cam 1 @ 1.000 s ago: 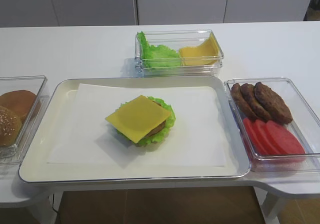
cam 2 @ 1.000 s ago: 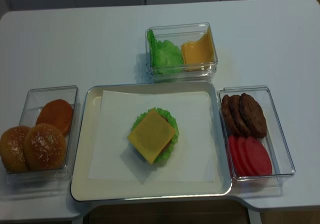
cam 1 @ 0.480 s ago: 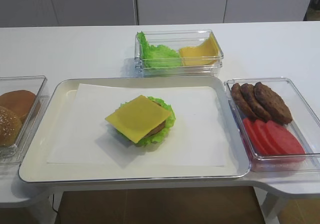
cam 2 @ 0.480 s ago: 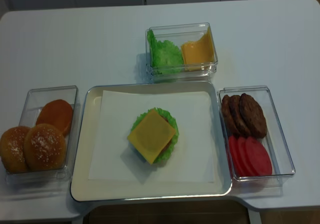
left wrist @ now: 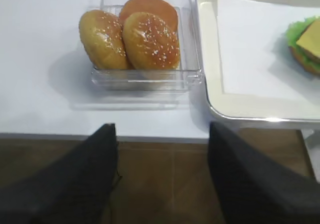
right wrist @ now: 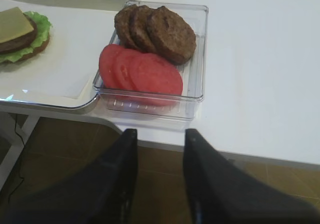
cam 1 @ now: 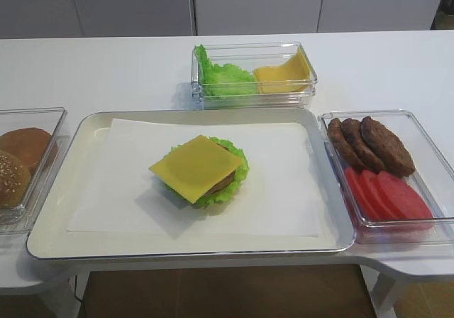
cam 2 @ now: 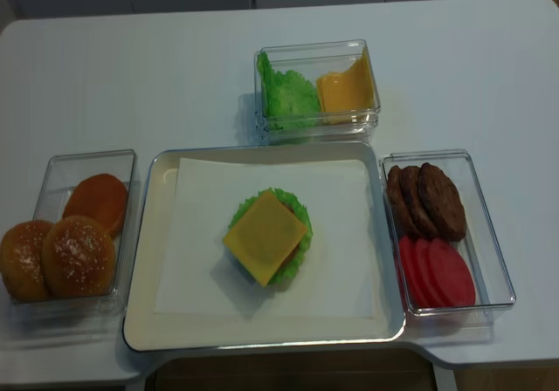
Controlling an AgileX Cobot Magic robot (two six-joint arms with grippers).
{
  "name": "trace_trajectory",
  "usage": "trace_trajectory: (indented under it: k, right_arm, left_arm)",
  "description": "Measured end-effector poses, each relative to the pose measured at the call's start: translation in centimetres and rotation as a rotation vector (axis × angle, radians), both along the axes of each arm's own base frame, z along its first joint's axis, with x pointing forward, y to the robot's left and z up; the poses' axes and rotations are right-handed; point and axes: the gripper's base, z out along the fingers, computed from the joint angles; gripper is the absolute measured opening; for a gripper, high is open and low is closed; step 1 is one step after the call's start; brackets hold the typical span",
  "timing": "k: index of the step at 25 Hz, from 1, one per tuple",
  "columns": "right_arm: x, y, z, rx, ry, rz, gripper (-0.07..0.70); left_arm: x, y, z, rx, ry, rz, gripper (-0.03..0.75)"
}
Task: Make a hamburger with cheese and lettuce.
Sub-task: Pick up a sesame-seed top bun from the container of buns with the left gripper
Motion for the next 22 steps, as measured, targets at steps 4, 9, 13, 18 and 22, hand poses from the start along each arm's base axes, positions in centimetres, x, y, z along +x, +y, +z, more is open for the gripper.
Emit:
trace_trajectory:
  k: [4,9,13,18,22]
  right_arm:
    - [0.0,0.0,0.0,0.0,0.0,0.0,0.238]
    - [0.0,0.0,0.0,-0.003,-0.001,0.002,0.237]
    - [0.0,0.0,0.0,-0.003,-0.001,0.002,0.237]
    - [0.0,0.0,0.0,-0.003,-0.001,0.002,0.237]
    - [0.0,0.0,0.0,-0.003,-0.001,0.002,0.237]
  left_arm:
    - [1.1,0.1,1.9,-0.095,0.022,0.07,0.43]
    - [4.5,0.5,2.6,-0.141,0.081,0.148,0.43]
    - [8.2,1.1,2.6,-0.112,0.176,0.21,0.43]
    - [12.8,1.8,3.8,-0.06,0.257,0.244,0.43]
    - [16.2,2.6,5.2,-0.053,0.316,0.299,0.43]
